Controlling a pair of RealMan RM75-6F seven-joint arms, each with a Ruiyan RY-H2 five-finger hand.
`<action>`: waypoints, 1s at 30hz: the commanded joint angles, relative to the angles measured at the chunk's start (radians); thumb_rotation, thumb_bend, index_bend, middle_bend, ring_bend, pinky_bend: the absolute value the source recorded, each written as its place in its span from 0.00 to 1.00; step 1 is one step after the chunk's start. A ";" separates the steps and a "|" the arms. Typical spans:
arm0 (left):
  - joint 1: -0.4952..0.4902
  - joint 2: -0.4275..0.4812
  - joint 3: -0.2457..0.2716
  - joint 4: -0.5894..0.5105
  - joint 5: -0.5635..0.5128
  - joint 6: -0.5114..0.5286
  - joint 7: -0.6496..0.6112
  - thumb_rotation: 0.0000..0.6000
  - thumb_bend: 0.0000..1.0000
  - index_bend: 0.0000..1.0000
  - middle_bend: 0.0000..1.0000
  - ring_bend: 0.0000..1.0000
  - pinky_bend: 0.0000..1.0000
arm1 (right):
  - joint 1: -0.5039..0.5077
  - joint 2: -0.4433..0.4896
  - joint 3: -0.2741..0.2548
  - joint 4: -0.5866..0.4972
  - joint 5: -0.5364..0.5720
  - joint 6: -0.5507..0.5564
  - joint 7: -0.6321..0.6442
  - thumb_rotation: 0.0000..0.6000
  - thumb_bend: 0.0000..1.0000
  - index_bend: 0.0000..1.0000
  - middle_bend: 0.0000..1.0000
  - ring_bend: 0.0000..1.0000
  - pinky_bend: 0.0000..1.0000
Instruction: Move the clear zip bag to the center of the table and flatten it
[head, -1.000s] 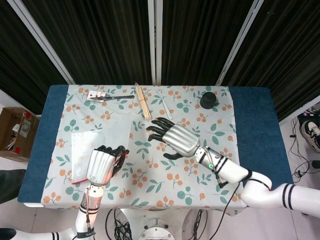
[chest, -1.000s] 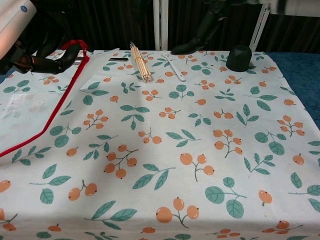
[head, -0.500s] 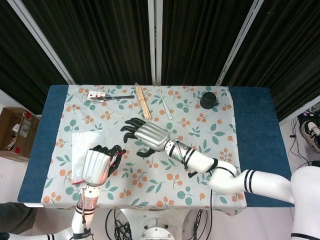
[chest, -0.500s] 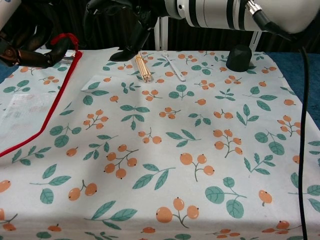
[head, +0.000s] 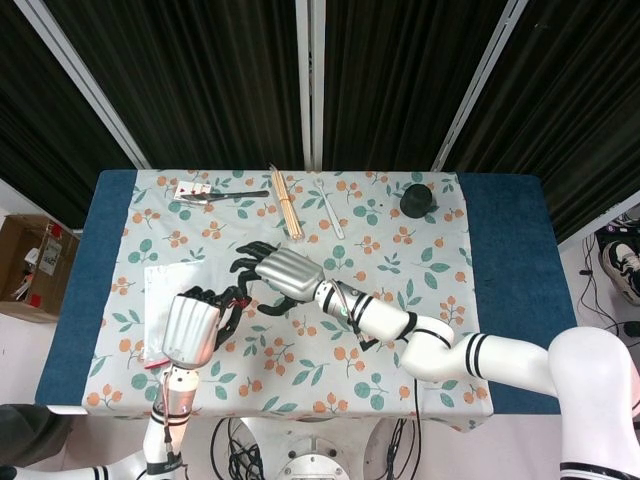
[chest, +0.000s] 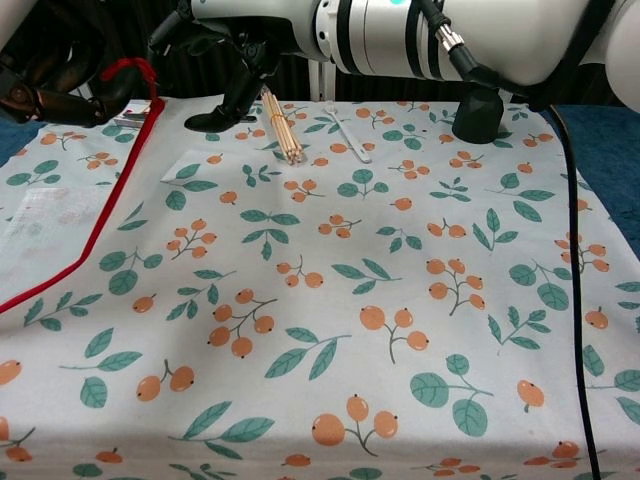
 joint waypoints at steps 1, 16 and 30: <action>0.003 0.000 -0.003 0.001 -0.003 0.000 -0.003 1.00 0.48 0.70 0.89 0.85 0.80 | 0.013 -0.024 0.002 0.029 0.004 0.011 0.015 1.00 0.33 0.58 0.24 0.01 0.01; 0.047 -0.001 0.004 0.022 -0.024 0.013 -0.048 1.00 0.49 0.71 0.88 0.85 0.80 | 0.033 -0.057 0.040 0.066 0.062 0.063 0.049 1.00 0.48 0.92 0.43 0.11 0.05; 0.069 -0.008 0.025 0.082 -0.088 -0.048 -0.086 1.00 0.49 0.71 0.88 0.85 0.80 | -0.001 -0.001 0.047 0.009 0.100 0.113 0.013 1.00 0.48 0.92 0.43 0.11 0.05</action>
